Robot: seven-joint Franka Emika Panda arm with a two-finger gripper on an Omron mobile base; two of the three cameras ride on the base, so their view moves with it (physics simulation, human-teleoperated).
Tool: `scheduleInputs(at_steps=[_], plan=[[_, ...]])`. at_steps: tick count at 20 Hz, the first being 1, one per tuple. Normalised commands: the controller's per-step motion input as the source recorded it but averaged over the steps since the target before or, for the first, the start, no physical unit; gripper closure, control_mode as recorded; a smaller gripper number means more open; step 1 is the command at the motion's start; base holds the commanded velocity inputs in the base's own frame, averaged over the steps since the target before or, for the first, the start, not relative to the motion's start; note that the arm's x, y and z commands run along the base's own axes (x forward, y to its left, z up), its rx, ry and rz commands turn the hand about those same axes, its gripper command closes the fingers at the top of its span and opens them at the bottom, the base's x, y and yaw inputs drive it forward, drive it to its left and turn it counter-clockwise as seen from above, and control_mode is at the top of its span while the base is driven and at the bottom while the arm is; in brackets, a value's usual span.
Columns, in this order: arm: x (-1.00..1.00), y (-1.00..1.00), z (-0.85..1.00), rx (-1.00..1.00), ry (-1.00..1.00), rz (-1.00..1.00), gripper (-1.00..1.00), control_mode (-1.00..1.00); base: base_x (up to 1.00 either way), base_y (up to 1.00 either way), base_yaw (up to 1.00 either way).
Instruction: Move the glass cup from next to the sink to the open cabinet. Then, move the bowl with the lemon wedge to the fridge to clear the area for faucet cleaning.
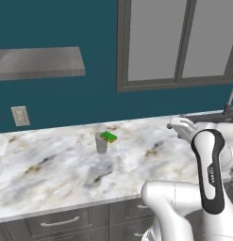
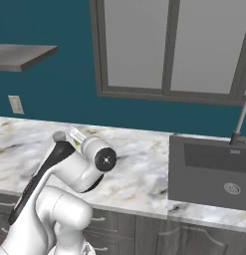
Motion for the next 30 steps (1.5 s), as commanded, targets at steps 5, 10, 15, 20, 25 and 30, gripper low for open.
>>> scheduleInputs(at_steps=[5, 10, 15, 20, 25, 30], plan=[[0.74, 0.0, 0.0, 0.02, 0.29, -0.02, -1.0, -1.0, 0.0, 0.0, 0.0], [1.0, 0.24, 0.0, 0.06, 0.96, 0.0, -1.0, -1.0, 0.0, 0.0, 0.0], [0.78, 0.34, -0.01, 0.09, 0.92, 0.07, -1.0, -1.0, 0.0, 0.0, 0.0], [0.02, 0.33, -0.37, 0.15, 0.31, 0.02, -1.0, -1.0, 0.0, 0.0, 0.0], [-0.17, 0.21, -0.81, 0.28, 0.08, -0.13, -1.0, -1.0, 0.0, 0.0, 0.0], [-0.21, 0.31, -0.42, 0.39, 0.0, -0.23, -1.0, -1.0, 0.0, 0.0, 0.0]])
